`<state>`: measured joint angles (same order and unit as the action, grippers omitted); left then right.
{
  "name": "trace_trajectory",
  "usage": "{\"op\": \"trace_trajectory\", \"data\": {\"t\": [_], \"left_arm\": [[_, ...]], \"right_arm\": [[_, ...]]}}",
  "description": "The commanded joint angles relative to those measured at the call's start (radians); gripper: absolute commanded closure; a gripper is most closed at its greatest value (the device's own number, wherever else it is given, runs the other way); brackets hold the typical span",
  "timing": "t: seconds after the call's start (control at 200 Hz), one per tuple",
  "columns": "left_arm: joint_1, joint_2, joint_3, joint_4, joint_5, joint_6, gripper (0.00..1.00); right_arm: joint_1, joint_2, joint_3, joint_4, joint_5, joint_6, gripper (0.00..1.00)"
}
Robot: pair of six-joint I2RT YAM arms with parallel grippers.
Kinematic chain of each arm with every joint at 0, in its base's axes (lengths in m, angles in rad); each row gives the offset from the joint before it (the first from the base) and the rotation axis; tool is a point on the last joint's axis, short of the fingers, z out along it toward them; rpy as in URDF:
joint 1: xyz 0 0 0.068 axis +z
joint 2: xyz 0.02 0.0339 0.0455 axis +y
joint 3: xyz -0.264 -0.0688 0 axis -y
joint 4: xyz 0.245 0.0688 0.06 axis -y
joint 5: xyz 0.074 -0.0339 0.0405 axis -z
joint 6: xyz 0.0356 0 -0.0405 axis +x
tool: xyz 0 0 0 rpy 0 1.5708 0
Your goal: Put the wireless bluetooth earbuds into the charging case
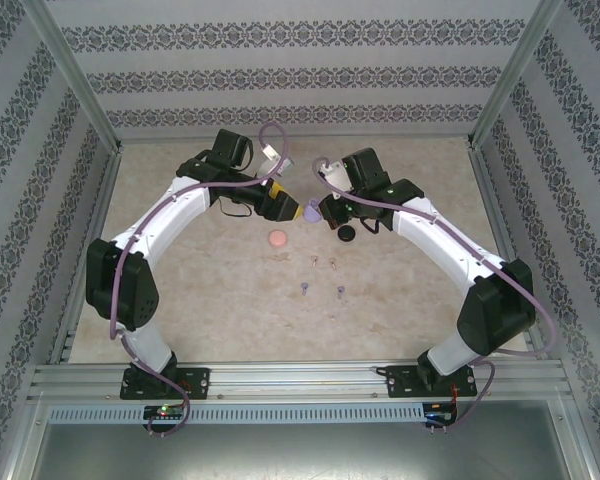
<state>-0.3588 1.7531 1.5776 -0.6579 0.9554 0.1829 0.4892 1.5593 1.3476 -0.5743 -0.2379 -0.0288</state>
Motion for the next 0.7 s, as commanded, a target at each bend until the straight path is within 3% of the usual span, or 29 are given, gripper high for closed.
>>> {"op": "trace_trajectory", "data": {"t": [0.0,0.185,0.694], "left_arm": [[0.012,0.036,0.042,-0.11,0.069,0.085,0.23],[0.012,0.095,0.08,-0.197,0.144,0.136,0.28],[0.011,0.158,0.111,-0.174,0.29,0.12,0.4]], "right_arm": [[0.016,-0.031,0.009,-0.035,0.028,-0.059,1.0],[0.032,-0.074,-0.002,-0.033,0.016,-0.079,1.0],[0.072,-0.068,-0.002,-0.019,0.015,-0.069,1.0]]}}
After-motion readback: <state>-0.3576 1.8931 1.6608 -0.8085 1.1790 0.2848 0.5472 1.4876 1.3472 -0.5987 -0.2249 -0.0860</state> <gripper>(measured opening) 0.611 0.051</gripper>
